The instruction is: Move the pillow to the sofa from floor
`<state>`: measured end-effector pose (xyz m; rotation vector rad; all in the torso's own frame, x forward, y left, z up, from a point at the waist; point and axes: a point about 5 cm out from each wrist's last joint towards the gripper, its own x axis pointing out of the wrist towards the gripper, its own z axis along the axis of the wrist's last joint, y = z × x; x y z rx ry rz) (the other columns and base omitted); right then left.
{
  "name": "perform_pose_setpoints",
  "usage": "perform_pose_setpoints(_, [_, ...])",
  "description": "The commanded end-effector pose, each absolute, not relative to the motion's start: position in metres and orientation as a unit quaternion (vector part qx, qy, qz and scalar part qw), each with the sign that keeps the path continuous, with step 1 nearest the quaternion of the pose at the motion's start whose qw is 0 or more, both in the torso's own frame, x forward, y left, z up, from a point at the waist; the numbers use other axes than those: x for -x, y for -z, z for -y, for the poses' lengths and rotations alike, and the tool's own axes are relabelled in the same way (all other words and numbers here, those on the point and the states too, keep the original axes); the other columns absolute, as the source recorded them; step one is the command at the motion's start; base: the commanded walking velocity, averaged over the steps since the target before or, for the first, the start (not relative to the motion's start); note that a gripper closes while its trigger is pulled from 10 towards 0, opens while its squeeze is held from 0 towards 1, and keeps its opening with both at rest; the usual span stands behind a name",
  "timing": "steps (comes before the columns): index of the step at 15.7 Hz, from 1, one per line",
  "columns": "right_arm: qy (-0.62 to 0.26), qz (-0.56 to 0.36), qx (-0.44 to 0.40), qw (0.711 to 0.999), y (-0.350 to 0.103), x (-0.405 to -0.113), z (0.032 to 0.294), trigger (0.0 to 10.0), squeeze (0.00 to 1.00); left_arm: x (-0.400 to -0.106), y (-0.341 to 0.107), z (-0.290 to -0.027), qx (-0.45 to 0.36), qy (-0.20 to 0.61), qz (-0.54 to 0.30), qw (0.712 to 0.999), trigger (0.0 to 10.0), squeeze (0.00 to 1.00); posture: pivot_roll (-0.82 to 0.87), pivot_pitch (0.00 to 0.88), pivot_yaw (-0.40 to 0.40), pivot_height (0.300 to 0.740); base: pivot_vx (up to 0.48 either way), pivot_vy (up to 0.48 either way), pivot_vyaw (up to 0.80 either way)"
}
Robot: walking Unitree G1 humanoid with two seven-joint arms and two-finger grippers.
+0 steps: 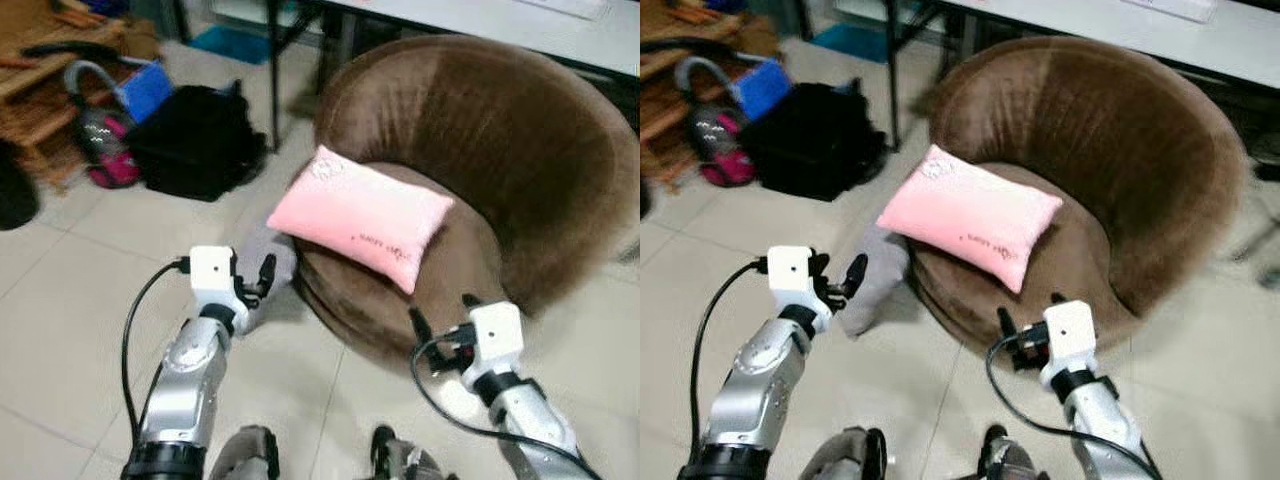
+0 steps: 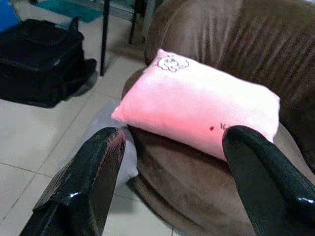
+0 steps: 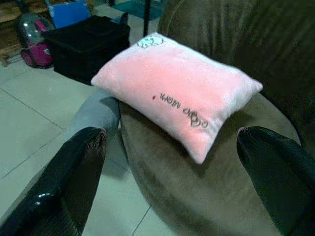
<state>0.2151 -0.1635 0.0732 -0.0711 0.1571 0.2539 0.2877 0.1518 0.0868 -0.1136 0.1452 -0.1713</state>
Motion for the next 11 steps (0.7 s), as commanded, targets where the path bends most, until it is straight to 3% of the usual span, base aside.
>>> perform_pose_setpoints(1, [-0.126,-0.087,0.038,0.988,-0.072,-0.213,0.168,10.0,0.0,-0.287,-0.083,-0.145,0.074,0.094,-0.083,0.989,10.0,0.0,-0.04,0.175,-0.059,0.74,-0.439,0.0,0.0])
perform_pose_setpoints(5, [-0.126,-0.092,0.04,0.987,-0.071,-0.212,0.169,10.0,0.0,-0.287,-0.087,-0.136,0.091,0.119,-0.084,0.985,10.0,0.0,-0.05,0.179,-0.061,0.74,-0.356,0.259,0.0])
perform_pose_setpoints(6, [-0.127,-0.092,0.039,0.987,-0.071,-0.212,0.169,10.0,0.0,-0.287,-0.088,-0.136,0.078,0.121,-0.079,0.986,10.0,0.0,-0.05,0.179,-0.061,0.74,0.0,0.431,0.0])
perform_pose_setpoints(9, [-0.122,-0.091,0.038,0.988,-0.072,-0.211,0.171,10.0,0.0,-0.285,-0.088,-0.131,0.079,0.13,-0.079,0.985,10.0,0.0,-0.05,0.181,-0.063,0.74,0.0,0.0,0.0])
perform_pose_setpoints(11, [-0.102,-0.044,0.018,0.994,-0.083,-0.212,0.176,10.0,0.0,-0.284,-0.089,-0.131,0.076,0.132,-0.073,0.986,10.0,0.0,-0.05,0.179,-0.066,0.74,0.0,0.0,0.0])
